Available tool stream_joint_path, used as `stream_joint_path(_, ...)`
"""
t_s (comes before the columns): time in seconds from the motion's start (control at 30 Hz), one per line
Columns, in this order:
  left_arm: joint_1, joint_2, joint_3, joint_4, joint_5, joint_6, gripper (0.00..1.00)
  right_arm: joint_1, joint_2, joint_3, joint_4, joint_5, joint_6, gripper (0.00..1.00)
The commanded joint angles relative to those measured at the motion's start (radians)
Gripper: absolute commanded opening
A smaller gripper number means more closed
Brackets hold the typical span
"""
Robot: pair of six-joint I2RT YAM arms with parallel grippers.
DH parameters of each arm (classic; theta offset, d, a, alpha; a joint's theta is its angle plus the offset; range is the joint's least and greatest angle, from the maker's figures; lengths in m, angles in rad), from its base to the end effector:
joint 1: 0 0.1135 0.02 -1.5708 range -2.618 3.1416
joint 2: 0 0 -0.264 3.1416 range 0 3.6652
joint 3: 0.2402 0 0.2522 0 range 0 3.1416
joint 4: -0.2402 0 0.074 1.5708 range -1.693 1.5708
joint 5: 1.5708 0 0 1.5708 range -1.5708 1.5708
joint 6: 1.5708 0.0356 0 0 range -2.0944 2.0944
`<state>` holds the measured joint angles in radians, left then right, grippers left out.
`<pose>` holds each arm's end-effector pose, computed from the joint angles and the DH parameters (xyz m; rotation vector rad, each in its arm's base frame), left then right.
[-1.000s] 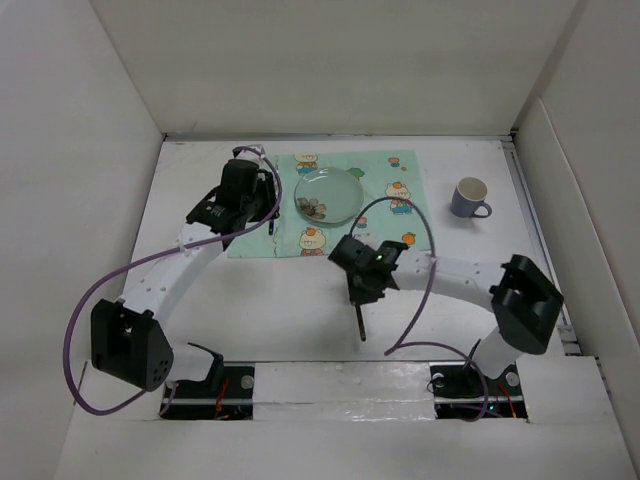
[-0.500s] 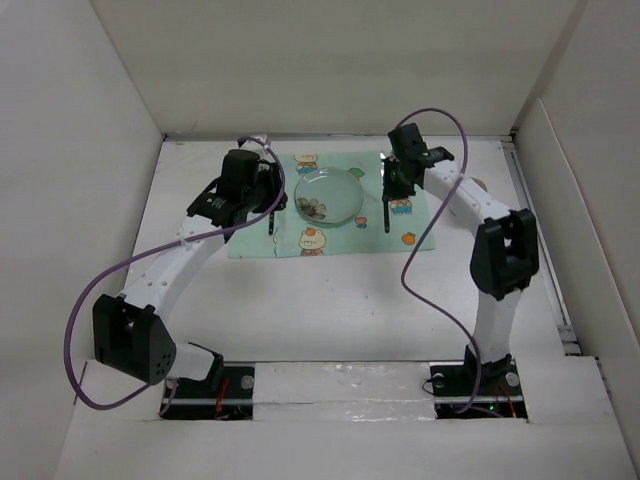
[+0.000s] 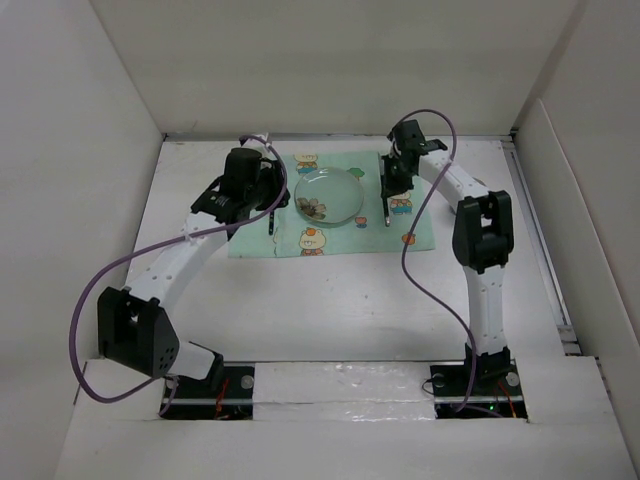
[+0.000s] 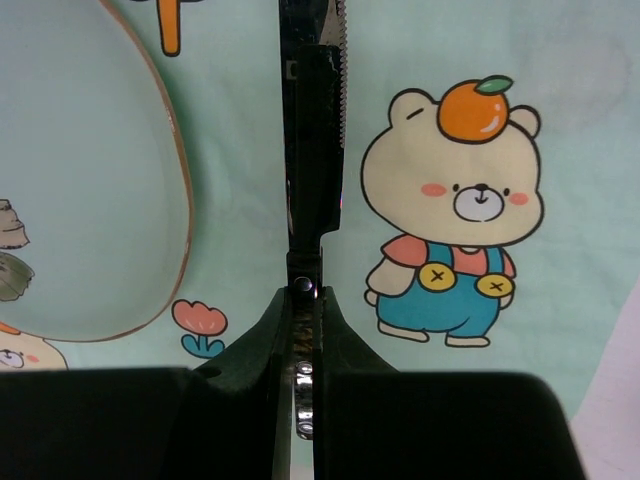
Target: Set the dinner table for one person
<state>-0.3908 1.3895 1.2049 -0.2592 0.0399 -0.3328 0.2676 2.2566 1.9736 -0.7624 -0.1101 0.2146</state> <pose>0.2983 -0.1244 0.3401 0.0853 2.0483 -0.4967 0.4754 0.1344 0.2124 -0.1091 2.6382 0.3108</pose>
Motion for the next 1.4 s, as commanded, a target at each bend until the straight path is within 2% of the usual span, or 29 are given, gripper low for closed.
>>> stream_joint_path(0.0, 0.006, 0.014, 0.027, 0.038, -0.005, -0.008, 0.35, 0.011, -0.008, 0.008, 0.034, -0.051, 0.02, 0.0)
stream_joint_path(0.23, 0.006, 0.042, 0.024, 0.038, -0.003, 0.003, 0.35, 0.021, 0.006, -0.035, 0.057, -0.048, 0.057, 0.0)
stream_joint_path(0.57, 0.006, 0.052, 0.024, 0.041, -0.003, 0.006, 0.35, 0.03, 0.041, -0.015, 0.037, -0.03, 0.066, 0.0)
stream_joint_path(0.7, 0.006, 0.057, 0.019, 0.044, -0.003, 0.005, 0.35, 0.03, 0.047, -0.007, 0.032, -0.022, 0.074, 0.12)
stream_joint_path(0.83, 0.006, 0.056, 0.019, 0.044, -0.001, 0.005, 0.35, 0.03, 0.038, 0.039, -0.005, -0.025, 0.077, 0.42)
stream_joint_path(0.97, 0.006, 0.059, 0.039, 0.037, 0.009, 0.005, 0.35, 0.03, -0.067, 0.079, -0.006, -0.048, 0.08, 0.56)
stream_joint_path(1.07, 0.006, 0.056, 0.05, 0.031, 0.018, 0.006, 0.34, -0.008, -0.135, 0.106, -0.011, -0.056, 0.089, 0.57)
stream_joint_path(1.1, 0.006, 0.057, 0.054, 0.028, 0.029, 0.005, 0.34, -0.022, -0.159, 0.102, 0.001, -0.056, 0.104, 0.56)
stream_joint_path(1.17, 0.006, 0.052, 0.056, 0.025, 0.037, 0.003, 0.32, -0.075, -0.25, 0.05, 0.023, 0.007, 0.129, 0.25)
stream_joint_path(1.2, 0.006, 0.051, 0.055, 0.021, 0.047, 0.003, 0.27, -0.097, -0.285, 0.013, 0.056, 0.048, 0.187, 0.09)
stream_joint_path(1.23, 0.006, 0.042, 0.053, 0.021, 0.052, 0.003, 0.16, -0.12, -0.326, -0.036, 0.086, 0.091, 0.215, 0.0)
stream_joint_path(1.3, 0.006, 0.029, 0.039, 0.02, 0.058, 0.003, 0.0, -0.201, -0.454, -0.207, 0.198, 0.19, 0.267, 0.0)
stream_joint_path(1.37, 0.006, 0.008, 0.027, 0.024, 0.06, 0.005, 0.0, -0.261, -0.524, -0.293, 0.23, 0.246, 0.301, 0.0)
